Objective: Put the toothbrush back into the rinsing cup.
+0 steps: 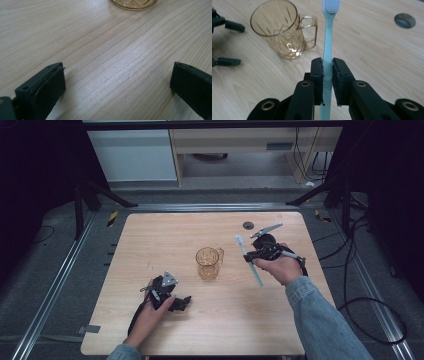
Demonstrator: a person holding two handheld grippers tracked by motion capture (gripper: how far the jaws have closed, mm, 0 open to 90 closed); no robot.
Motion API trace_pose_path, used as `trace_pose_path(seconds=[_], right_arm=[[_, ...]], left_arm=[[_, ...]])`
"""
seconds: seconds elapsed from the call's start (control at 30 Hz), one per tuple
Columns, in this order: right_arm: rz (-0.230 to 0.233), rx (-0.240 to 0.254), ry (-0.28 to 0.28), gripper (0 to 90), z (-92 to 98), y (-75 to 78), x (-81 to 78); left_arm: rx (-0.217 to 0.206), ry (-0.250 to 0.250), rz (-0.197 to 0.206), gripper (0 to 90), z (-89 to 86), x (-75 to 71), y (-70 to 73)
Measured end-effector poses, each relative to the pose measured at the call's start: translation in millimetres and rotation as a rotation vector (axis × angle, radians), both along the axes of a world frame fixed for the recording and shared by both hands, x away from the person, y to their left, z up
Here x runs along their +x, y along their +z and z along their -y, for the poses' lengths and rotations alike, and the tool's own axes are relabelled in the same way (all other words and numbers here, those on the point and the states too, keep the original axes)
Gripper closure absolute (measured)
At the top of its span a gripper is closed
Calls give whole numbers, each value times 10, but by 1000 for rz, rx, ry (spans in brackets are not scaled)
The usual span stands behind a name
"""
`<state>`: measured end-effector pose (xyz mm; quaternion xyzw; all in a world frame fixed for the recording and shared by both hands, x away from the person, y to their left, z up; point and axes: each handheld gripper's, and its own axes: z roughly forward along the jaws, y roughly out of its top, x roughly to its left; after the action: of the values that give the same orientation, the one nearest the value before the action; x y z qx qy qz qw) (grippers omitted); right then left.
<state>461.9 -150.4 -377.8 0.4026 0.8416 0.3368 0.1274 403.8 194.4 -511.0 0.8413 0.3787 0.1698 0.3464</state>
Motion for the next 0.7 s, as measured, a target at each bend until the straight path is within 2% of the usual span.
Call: trace_pose_path(seconds=[0.13, 0.4, 0.7], right_arm=[[49, 20, -3, 792, -18, 30, 12], [121, 92, -33, 792, -45, 114, 30], [184, 157, -51, 792, -135, 158, 41]], left_arm=[[0, 0, 0, 0, 0, 0, 0], [0, 1, 0, 0, 0, 0, 0], [-1, 1, 0, 0, 1, -1, 0]])
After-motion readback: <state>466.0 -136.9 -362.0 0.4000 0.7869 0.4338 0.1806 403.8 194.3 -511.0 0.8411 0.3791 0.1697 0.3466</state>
